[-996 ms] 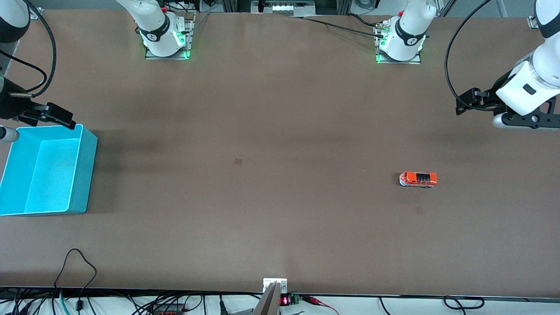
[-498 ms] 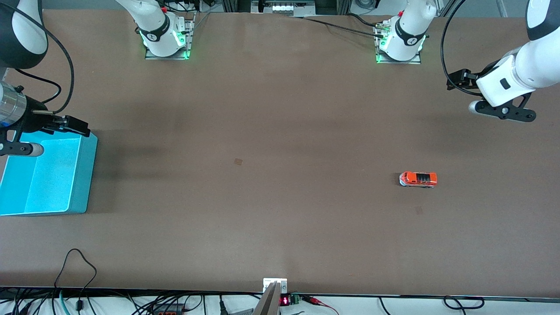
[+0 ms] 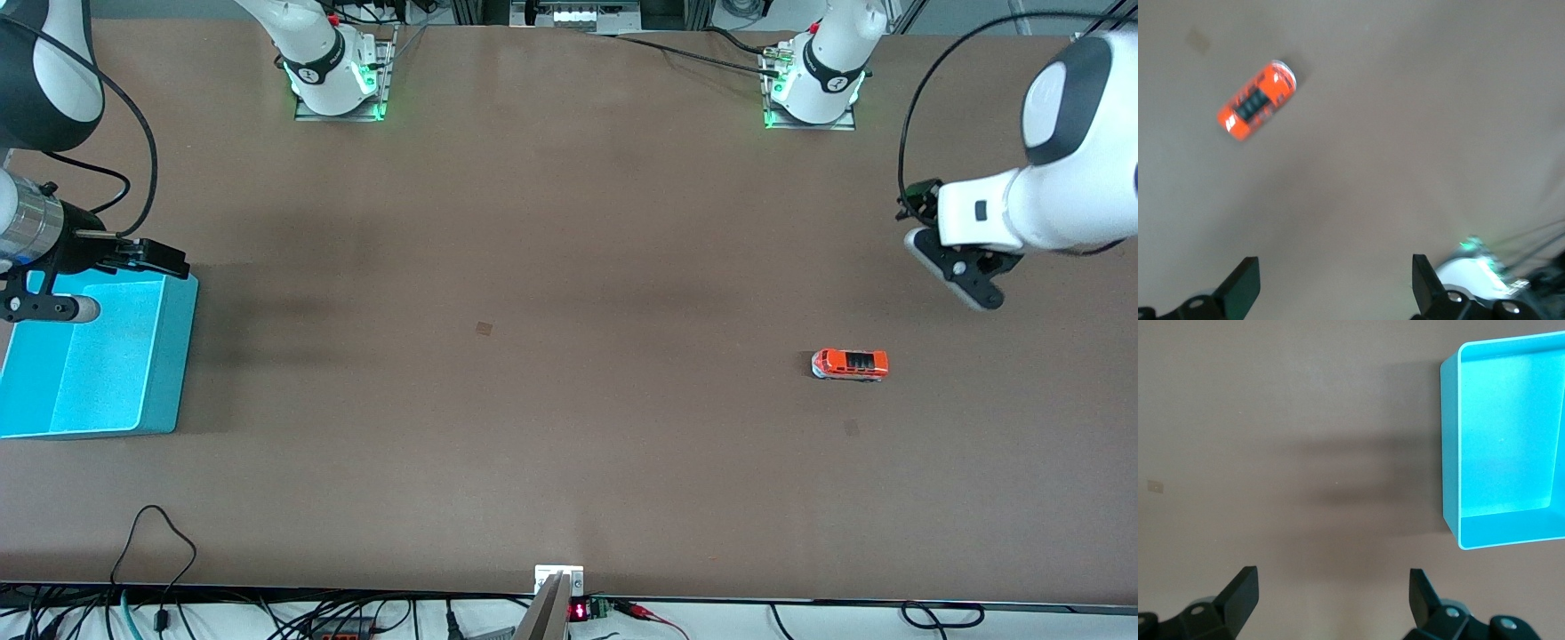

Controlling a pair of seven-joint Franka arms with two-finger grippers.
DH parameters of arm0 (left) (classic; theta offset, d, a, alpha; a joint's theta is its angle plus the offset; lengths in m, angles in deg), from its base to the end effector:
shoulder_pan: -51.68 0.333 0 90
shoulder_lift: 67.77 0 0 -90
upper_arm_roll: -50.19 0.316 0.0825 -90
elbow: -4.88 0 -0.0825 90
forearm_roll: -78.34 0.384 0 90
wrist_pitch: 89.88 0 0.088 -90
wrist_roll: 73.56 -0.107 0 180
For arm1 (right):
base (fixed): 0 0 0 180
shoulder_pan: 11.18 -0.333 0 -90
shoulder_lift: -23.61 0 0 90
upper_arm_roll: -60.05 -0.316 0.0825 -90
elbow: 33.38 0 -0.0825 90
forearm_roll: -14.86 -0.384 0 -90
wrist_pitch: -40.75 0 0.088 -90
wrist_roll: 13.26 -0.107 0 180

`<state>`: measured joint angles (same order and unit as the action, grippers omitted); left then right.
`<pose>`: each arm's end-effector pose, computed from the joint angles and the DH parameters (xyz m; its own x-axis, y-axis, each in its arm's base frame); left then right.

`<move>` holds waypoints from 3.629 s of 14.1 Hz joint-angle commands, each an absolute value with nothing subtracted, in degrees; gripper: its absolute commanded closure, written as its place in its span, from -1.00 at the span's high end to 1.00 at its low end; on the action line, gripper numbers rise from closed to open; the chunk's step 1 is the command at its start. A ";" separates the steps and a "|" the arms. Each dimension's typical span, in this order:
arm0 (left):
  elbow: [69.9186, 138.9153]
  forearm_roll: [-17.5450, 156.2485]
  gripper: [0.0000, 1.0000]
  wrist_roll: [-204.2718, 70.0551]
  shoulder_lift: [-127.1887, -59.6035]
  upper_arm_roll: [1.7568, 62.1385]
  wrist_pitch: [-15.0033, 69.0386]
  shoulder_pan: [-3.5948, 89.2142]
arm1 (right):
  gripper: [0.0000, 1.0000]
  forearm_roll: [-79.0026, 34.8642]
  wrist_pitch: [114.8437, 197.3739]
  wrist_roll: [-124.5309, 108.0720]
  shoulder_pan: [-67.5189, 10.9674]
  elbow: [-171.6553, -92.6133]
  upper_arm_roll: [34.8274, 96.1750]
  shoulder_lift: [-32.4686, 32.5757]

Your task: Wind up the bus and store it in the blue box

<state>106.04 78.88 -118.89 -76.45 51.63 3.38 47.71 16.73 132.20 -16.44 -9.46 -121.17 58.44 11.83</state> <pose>0.5717 -0.0249 0.4526 0.6393 -0.7399 -0.2096 -0.7144 -0.6723 0.1940 0.6096 -0.0060 0.5247 0.9886 -0.0563 -0.1395 -0.0520 -0.9981 0.0342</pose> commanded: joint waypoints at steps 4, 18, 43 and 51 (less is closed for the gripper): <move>113.78 80.63 1.00 -143.66 -82.52 51.42 24.79 48.52 | 1.00 17.33 131.19 -15.63 -9.42 -120.83 58.21 11.56; 114.22 80.63 1.00 -160.92 -97.48 51.42 46.26 50.19 | 1.00 17.41 130.49 -15.90 -8.81 -121.18 58.56 10.60; 113.25 80.54 -0.58 -162.33 -101.96 51.94 49.42 55.90 | 1.00 17.15 131.02 -15.99 -8.89 -121.18 58.56 8.40; 109.91 80.54 -0.57 -176.11 -104.95 51.94 49.34 64.77 | 1.00 16.80 130.31 -17.04 -8.63 -122.14 58.56 8.31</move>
<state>112.02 79.54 -172.35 -100.56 51.99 48.85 62.69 16.95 130.99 -16.43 -9.07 -121.55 58.70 8.15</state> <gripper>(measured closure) 0.498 0.000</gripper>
